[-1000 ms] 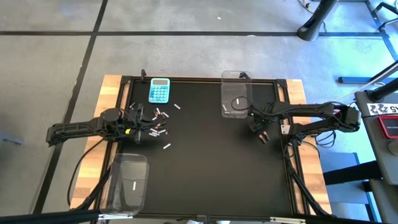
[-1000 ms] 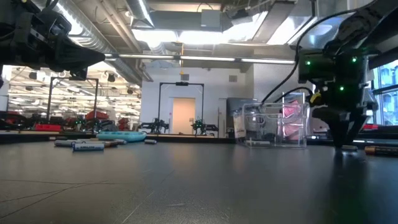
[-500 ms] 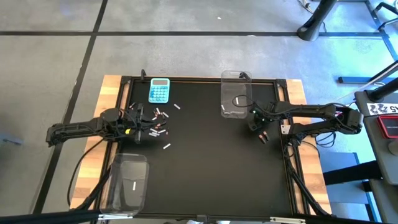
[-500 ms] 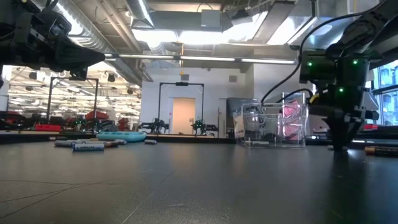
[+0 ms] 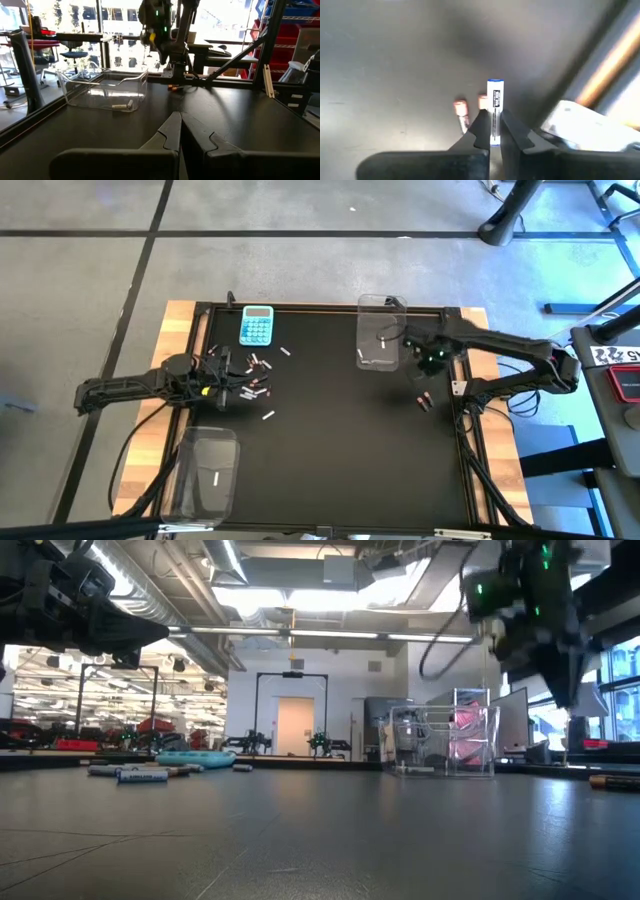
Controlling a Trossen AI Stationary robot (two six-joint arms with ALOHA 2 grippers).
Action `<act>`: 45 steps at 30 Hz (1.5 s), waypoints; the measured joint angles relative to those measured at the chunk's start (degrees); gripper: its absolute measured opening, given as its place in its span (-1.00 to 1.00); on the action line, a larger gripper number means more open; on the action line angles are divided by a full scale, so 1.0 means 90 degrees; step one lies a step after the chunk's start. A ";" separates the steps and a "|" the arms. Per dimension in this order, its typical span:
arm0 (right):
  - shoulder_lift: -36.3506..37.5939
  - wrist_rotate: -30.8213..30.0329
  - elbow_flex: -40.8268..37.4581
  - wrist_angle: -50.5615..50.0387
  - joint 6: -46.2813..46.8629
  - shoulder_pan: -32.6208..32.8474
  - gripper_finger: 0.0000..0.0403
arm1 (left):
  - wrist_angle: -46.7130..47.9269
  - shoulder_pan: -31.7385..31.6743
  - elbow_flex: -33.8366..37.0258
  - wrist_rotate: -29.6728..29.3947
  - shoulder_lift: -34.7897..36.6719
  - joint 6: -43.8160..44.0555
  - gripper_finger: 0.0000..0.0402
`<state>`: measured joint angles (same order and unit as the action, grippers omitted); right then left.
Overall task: Sort batteries
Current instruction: Put the white battery into the top transparent bin
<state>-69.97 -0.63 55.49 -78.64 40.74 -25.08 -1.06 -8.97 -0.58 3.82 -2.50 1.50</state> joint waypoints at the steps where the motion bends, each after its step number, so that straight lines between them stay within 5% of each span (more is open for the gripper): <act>1: 0.0000 -0.0197 0.0292 -0.0166 -0.0002 0.0004 -0.93 | 0.0000 0.0000 0.0002 0.0000 0.0000 -0.0002 -1.00; 7: -0.0054 -0.1126 0.1458 0.1613 -0.1176 0.0143 -0.91 | 0.0002 -0.0002 0.0002 0.0000 0.0000 0.0000 -1.00; 16: -0.1619 0.0437 0.1480 0.4355 -0.3249 -0.1014 -0.94 | 0.0000 0.0000 0.0002 0.0001 0.0000 -0.0001 -1.00; 25: -0.3270 0.0676 0.1916 0.3661 -0.4406 -0.1525 -0.92 | 0.0000 0.0000 0.0001 0.0002 0.0000 -0.0001 -1.00; 45: -0.4288 0.0628 0.1920 0.3600 -0.4584 -0.1506 -0.90 | 0.0000 -0.0002 0.0002 0.0001 0.0000 -0.0002 -1.00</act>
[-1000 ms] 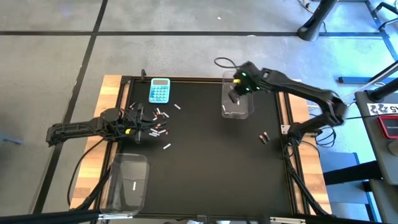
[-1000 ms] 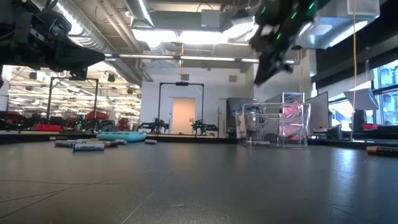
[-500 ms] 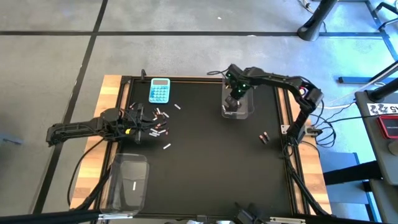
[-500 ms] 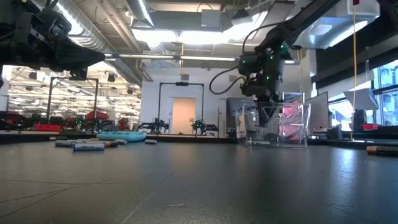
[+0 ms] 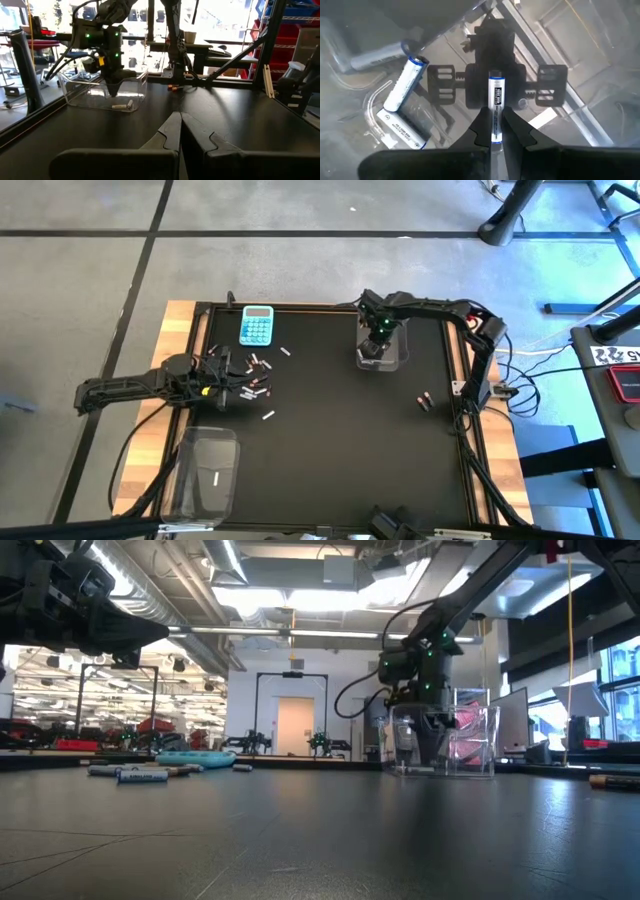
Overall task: Sort batteries
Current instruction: Put the white battery into the top transparent bin, then put the black battery into the bottom transparent bin
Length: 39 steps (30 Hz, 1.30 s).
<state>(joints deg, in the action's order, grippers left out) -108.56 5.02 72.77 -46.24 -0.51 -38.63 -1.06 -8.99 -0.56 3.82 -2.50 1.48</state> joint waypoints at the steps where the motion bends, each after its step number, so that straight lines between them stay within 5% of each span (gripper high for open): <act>1: -0.0011 0.0000 0.0000 0.0016 0.0000 0.0000 -0.90 | 0.0001 0.0002 -0.0001 0.0000 0.0000 0.0000 -1.00; 18: -0.0012 -0.0432 0.0231 0.0025 0.0039 0.0000 -0.49 | 0.0000 0.0000 -0.0002 -0.0001 0.0000 0.0002 -1.00; 25: 0.0549 -0.1888 0.1399 -0.1181 0.0367 0.0249 -0.48 | 0.0000 0.0000 -0.0001 0.0000 0.0000 0.0002 -1.00; 32: 0.1878 -0.2925 0.1820 -0.2130 0.0962 0.1668 -0.48 | 0.0000 0.0001 0.0000 0.0001 0.0000 0.0000 -1.00; 39: 0.2851 -0.3112 0.1273 -0.2567 0.2848 0.4173 -0.48 | 0.0000 -0.0001 0.0000 -0.0001 0.0000 0.0000 -1.00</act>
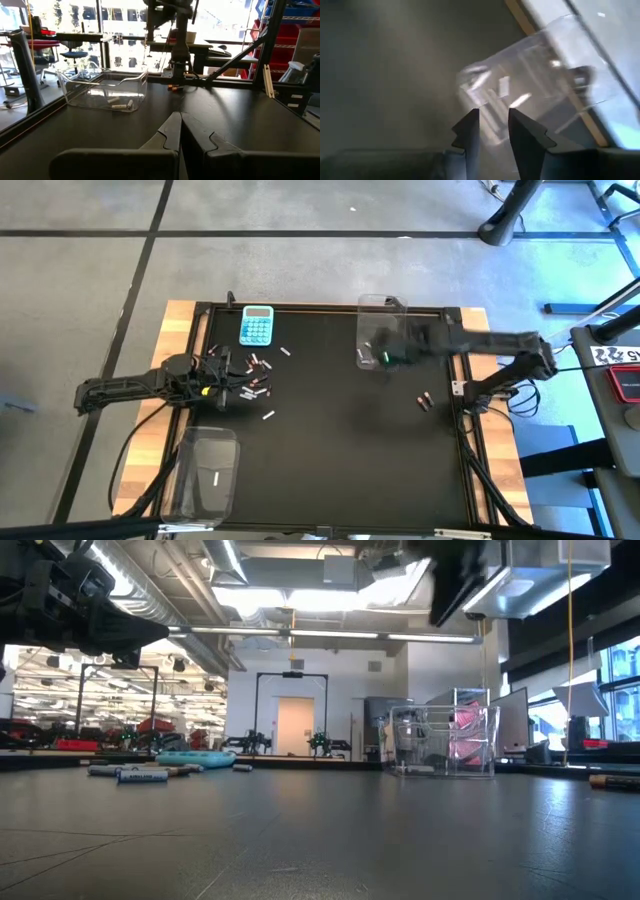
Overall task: Sort batteries
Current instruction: Put the black battery into the bottom transparent bin
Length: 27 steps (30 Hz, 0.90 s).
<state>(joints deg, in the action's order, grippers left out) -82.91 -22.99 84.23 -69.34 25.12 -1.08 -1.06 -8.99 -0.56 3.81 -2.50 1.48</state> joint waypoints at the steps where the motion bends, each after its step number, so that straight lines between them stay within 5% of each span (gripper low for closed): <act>1: 0.0062 0.0005 -0.0115 -0.0006 0.0292 0.0374 -0.48 | 0.0000 0.0000 0.0000 0.0000 -0.0002 0.0000 -1.00; 9: 0.0076 -0.0016 -0.1488 0.0719 0.3552 0.2716 -0.47 | 0.0000 0.0001 -0.0001 0.0000 -0.0002 0.0001 -1.00; 15: 0.0036 0.0933 -0.2965 0.1138 0.5672 0.3207 -0.47 | 0.0000 0.0002 0.0000 0.0000 -0.0002 0.0002 -1.00; 27: 0.0033 0.0939 -0.4499 0.3318 0.5084 0.2661 -0.47 | 0.0001 0.0002 -0.0001 0.0002 -0.0002 0.0001 -1.00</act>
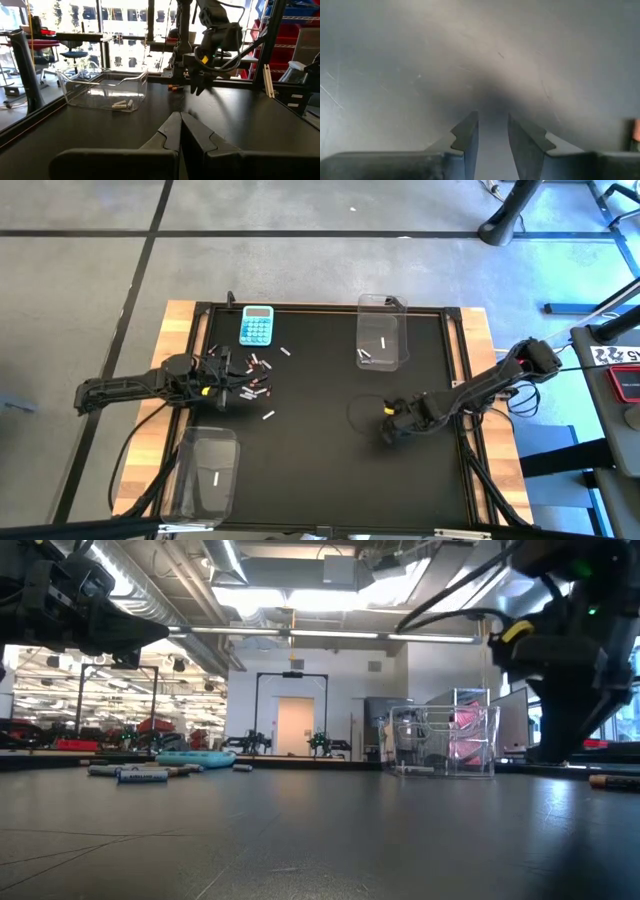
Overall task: Sort batteries
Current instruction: Put the black battery into the bottom transparent bin
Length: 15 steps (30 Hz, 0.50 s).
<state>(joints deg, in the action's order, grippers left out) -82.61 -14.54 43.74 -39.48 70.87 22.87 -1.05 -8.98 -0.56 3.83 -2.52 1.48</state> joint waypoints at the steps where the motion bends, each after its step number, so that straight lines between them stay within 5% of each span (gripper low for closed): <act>1: 0.0000 -0.0001 -0.0052 0.0102 -0.0083 -0.0055 -0.47 | 0.0000 0.0000 -0.0001 -0.0001 0.0001 0.0001 -1.00; 7: 0.0000 -0.0139 -0.0291 0.0399 -0.0827 -0.0595 -0.33 | -0.0001 -0.0002 0.0000 0.0001 0.0000 0.0000 -1.00; 15: 0.0039 0.0727 -0.0289 -0.1110 -0.2090 -0.1209 0.17 | -0.0001 0.0001 -0.0002 -0.0002 0.0000 0.0002 -1.00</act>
<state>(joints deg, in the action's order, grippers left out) -82.26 -7.99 41.15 -49.47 52.06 11.99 -1.06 -8.97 -0.58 3.81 -2.52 1.50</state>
